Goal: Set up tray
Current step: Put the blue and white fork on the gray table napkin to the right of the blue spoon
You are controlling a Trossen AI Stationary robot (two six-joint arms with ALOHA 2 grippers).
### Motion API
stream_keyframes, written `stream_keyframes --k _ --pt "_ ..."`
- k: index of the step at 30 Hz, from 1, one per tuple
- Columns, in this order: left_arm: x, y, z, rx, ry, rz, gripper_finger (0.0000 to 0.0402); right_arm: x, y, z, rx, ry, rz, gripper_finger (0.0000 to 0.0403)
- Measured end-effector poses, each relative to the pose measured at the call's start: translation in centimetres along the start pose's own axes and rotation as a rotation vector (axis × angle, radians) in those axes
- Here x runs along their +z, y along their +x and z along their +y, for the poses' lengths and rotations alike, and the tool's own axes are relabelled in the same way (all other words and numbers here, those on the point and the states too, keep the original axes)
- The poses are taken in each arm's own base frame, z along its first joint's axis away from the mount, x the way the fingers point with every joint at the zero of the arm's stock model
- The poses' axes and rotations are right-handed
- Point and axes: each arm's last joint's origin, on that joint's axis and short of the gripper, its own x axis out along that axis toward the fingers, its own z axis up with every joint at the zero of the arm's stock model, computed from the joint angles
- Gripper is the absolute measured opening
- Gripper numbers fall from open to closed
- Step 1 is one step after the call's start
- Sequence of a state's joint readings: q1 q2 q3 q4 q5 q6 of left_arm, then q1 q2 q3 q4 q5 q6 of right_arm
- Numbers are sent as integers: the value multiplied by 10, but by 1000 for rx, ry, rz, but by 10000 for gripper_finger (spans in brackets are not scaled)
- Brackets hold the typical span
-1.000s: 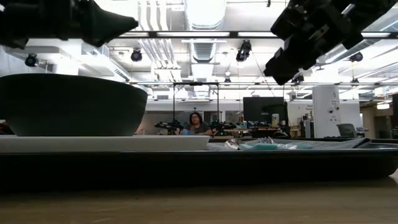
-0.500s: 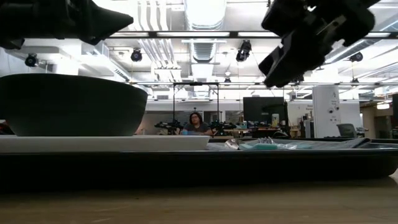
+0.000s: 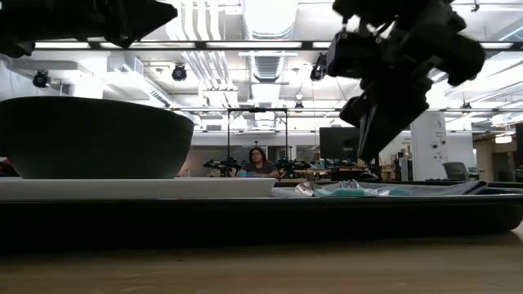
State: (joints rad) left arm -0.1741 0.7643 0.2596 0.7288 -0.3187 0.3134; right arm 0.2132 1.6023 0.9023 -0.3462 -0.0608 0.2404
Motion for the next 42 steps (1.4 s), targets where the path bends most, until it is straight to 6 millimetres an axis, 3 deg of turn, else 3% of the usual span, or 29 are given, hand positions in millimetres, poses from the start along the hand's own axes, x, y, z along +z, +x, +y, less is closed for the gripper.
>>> stream_keyframes --k 14,42 --pt "-11 -1 -3 -33 38 97 46 12 9 12 19 -17 86 9" --pt "-12 -1 -4 -39 45 112 46 5 11 8 11 67 144 8"
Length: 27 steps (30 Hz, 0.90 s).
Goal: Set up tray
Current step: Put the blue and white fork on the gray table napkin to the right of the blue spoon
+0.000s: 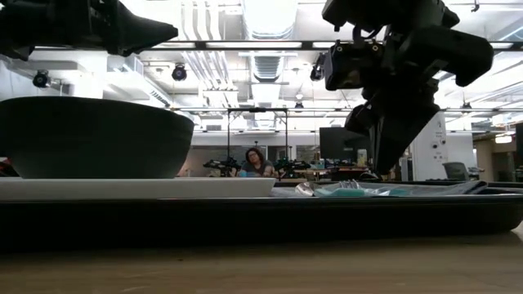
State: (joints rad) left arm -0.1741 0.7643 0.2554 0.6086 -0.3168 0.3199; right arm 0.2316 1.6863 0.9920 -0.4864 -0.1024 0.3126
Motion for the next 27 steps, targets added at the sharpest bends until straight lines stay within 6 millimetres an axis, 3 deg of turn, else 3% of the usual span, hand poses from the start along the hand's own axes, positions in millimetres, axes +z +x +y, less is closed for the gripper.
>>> stream_keyframes --k 5,15,27 --pt "0 0 0 0 0 0 46 1 0 -1 0 5 -8 8" --pt "-1 0 0 -3 3 8 46 1 26 -14 29 47 79 8" --pt "-1 0 0 -3 3 9 46 18 23 -16 1 27 21 8"
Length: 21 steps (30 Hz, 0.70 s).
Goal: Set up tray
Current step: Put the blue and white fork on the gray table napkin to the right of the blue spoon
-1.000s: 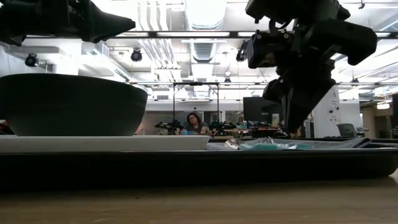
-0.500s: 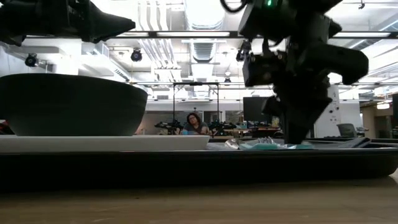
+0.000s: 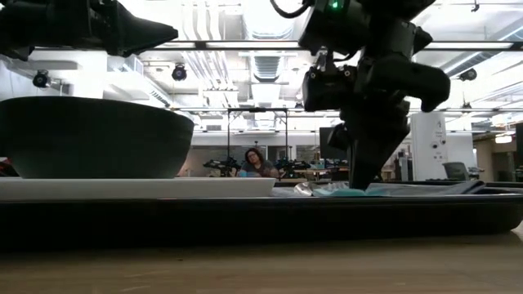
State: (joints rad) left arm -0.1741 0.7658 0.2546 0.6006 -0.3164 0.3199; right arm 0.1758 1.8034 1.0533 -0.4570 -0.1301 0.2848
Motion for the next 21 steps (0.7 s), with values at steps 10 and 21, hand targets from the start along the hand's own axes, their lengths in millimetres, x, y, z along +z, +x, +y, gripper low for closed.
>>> stream_keyframes --k 10,21 --pt "0 0 0 0 1 3 46 15 17 -7 -12 -32 26 8" --pt "-1 0 0 -1 2 7 46 25 14 -10 -137 -14 63 8"
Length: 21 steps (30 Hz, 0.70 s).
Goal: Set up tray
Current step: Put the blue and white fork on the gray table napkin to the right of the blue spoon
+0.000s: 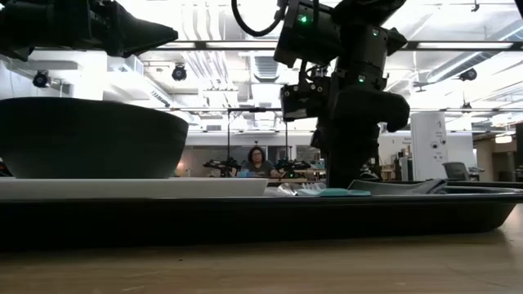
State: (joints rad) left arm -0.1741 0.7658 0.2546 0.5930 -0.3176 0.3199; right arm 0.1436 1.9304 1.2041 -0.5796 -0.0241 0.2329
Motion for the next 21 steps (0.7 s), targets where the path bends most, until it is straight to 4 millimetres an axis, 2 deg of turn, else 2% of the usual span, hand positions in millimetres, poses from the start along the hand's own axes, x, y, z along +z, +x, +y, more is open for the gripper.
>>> stream_keyframes --k 21 --pt "0 0 0 0 -1 0 46 0 -2 1 50 171 29 8"
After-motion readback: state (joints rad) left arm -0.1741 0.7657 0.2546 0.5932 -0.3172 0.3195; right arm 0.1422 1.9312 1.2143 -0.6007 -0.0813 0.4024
